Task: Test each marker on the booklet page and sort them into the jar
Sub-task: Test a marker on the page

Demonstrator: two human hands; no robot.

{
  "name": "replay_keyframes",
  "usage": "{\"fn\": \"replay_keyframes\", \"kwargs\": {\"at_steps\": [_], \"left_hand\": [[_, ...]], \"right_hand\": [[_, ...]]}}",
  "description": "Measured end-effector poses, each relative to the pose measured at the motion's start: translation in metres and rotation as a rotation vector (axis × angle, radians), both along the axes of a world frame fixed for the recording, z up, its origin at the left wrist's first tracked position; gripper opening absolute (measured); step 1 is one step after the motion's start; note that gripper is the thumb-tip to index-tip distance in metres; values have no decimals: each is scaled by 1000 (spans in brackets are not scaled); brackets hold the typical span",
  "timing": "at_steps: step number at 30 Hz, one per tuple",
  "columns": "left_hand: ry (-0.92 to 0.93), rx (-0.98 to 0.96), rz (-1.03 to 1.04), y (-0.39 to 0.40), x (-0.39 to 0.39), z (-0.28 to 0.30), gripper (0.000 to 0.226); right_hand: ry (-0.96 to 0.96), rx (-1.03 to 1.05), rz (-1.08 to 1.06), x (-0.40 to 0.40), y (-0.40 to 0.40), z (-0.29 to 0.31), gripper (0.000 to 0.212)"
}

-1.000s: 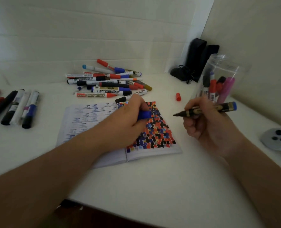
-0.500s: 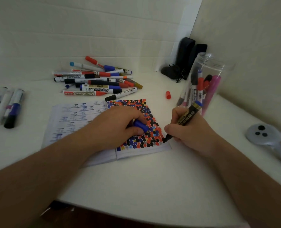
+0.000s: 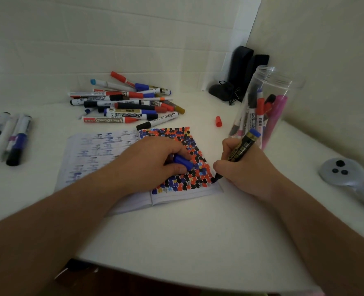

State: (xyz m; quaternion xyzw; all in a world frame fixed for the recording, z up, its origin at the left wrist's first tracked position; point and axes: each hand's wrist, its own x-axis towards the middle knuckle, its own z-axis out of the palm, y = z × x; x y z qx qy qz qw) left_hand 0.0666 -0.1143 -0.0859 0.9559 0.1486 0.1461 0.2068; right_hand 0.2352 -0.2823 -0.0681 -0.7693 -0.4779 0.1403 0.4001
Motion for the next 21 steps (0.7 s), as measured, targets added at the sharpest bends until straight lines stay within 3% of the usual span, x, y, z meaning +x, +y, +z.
{"fn": "replay_keyframes", "kwargs": {"at_steps": [21], "left_hand": [[-4,-18,-2,-2,-2,3,24]], "right_hand": [[77,31,-1,4,-1,-2,37]]}}
